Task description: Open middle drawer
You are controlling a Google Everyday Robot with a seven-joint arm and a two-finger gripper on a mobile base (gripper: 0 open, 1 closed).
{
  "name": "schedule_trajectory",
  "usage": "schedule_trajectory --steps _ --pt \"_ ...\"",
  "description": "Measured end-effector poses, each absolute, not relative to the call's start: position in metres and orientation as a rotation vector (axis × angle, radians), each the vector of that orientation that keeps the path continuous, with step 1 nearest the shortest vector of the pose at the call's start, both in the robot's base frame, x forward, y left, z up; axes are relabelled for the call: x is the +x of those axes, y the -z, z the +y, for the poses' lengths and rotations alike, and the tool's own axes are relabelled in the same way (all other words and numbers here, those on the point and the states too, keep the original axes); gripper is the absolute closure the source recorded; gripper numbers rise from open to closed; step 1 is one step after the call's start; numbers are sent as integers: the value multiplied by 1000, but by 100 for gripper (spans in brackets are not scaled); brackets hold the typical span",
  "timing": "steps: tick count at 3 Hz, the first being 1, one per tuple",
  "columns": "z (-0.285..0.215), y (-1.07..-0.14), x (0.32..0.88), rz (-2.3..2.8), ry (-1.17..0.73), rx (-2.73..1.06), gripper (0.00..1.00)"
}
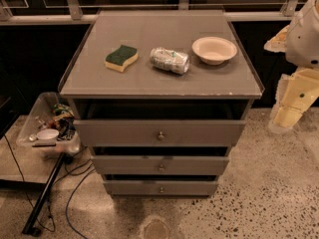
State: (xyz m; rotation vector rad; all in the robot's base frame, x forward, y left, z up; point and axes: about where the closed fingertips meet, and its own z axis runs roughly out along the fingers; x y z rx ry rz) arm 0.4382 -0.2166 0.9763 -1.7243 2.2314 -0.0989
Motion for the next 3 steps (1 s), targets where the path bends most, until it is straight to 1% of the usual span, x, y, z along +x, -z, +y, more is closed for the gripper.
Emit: schedule_trajectory --steps 1,2,3 --pt "-216 -974 438 2222 96 -1721 0" --pt "-219 -952 439 2213 11 -1687 0" --pt "-221 -912 436 2175 -136 -1625 0"
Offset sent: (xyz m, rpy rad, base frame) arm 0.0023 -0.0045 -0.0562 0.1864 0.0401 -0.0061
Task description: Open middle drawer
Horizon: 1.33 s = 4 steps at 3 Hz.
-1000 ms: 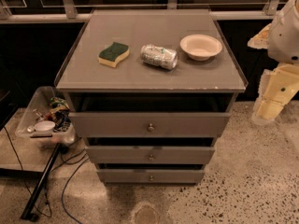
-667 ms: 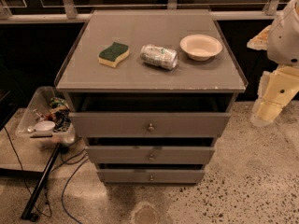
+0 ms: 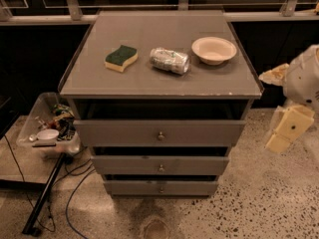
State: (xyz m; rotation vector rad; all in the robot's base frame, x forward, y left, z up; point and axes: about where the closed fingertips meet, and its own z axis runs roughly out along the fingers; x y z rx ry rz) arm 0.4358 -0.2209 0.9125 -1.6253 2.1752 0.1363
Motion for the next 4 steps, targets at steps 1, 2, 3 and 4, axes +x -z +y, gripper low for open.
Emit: schedule_trajectory --steps 1,2,3,4 --pt "-228 -862 433 2083 -291 -1511 0" --pt "-226 -836 433 1969 -403 -1411 0" --pt "-219 -811 423 1949 -474 -1402 0" --pt "-219 -811 423 1949 -474 -1402 0"
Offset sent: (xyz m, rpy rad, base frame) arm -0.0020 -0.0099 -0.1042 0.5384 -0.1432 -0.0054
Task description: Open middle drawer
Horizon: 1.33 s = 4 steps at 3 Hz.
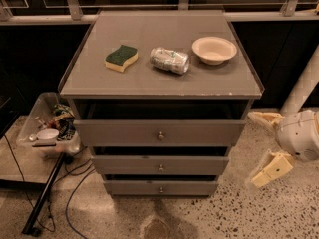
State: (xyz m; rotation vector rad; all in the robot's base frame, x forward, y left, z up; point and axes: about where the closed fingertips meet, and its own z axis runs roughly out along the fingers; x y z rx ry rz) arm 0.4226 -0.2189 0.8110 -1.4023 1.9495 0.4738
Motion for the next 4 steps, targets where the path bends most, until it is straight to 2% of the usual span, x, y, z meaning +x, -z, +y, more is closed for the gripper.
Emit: schedule_trajectory --steps 1,3,4 --pt "-211 -794 416 1985 -459 -1399 0" --pt "-198 -698 415 2105 -376 -1348 0" --pt "-199 -652 423 2096 -458 -1302 0"
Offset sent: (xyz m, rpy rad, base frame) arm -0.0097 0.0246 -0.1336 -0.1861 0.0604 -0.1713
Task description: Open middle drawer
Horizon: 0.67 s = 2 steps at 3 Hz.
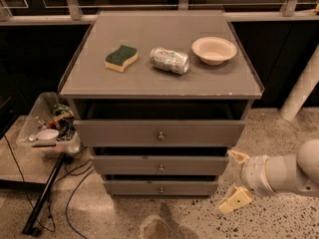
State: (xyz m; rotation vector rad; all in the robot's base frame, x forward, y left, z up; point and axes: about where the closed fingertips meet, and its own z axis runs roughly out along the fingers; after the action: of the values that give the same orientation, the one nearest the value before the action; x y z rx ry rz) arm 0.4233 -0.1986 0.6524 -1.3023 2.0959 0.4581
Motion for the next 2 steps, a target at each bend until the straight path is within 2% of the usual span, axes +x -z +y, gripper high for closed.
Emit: schedule_trajectory --steps 2 --pt "-164 -574 431 1961 -745 -1325 0"
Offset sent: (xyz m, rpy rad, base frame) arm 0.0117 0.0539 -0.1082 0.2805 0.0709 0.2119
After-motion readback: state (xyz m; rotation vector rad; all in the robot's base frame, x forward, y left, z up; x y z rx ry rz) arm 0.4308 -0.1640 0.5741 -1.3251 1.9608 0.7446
